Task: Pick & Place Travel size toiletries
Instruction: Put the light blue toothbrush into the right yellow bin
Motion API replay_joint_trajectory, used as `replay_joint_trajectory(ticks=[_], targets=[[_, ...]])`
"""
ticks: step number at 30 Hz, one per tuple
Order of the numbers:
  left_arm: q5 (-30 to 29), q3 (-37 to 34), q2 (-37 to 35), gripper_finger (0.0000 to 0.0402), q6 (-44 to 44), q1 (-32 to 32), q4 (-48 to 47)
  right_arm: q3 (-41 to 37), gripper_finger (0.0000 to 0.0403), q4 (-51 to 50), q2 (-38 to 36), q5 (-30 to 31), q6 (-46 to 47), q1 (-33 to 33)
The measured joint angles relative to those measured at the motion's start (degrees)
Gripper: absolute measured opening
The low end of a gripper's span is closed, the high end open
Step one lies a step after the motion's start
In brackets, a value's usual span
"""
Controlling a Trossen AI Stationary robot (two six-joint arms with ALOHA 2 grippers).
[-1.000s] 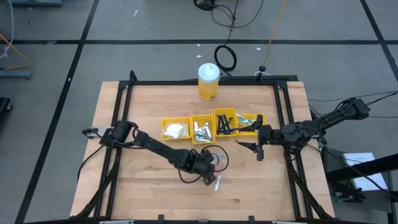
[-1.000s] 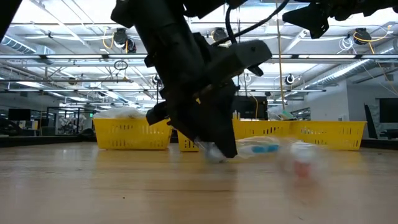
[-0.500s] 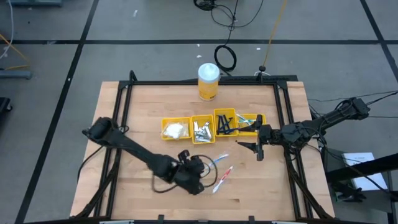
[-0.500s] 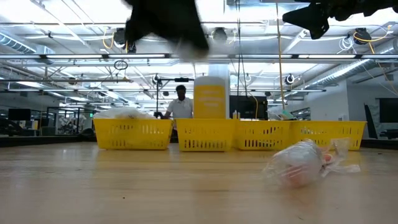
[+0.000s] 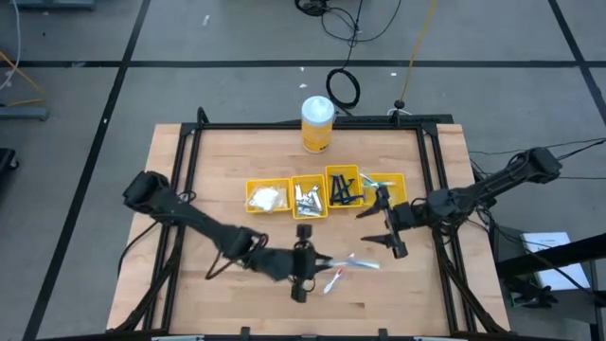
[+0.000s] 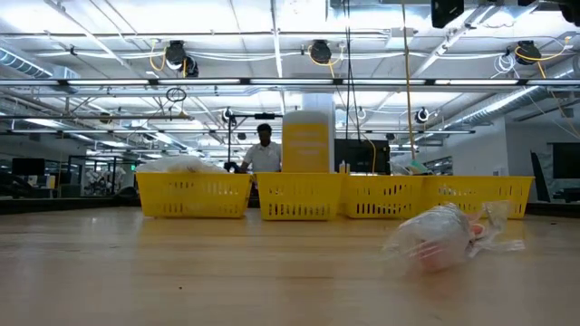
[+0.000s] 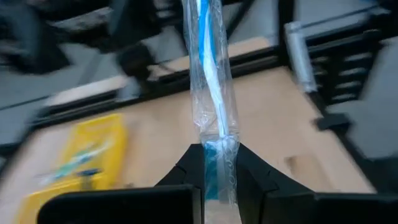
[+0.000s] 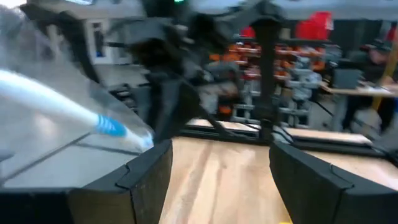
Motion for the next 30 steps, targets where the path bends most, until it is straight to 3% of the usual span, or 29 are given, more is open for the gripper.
replay_joint_trajectory(ticks=[5, 16, 30], targets=[[12.43, -4.28, -0.01, 0.0038, 1.57, 6.26, 9.96, -0.01, 0.0254, 6.15, 4.73, -4.68, -3.19, 0.00], [32.74, -6.03, -0.32, 0.0038, 2.66, 13.83, 16.83, -0.01, 0.0254, 6.24, 8.72, -8.36, -2.97, -0.02], [33.87, -5.96, -1.26, 0.0038, 2.34, 15.32, 15.82, -0.04, 0.0247, 12.12, 8.96, -9.17, -4.67, 1.33]])
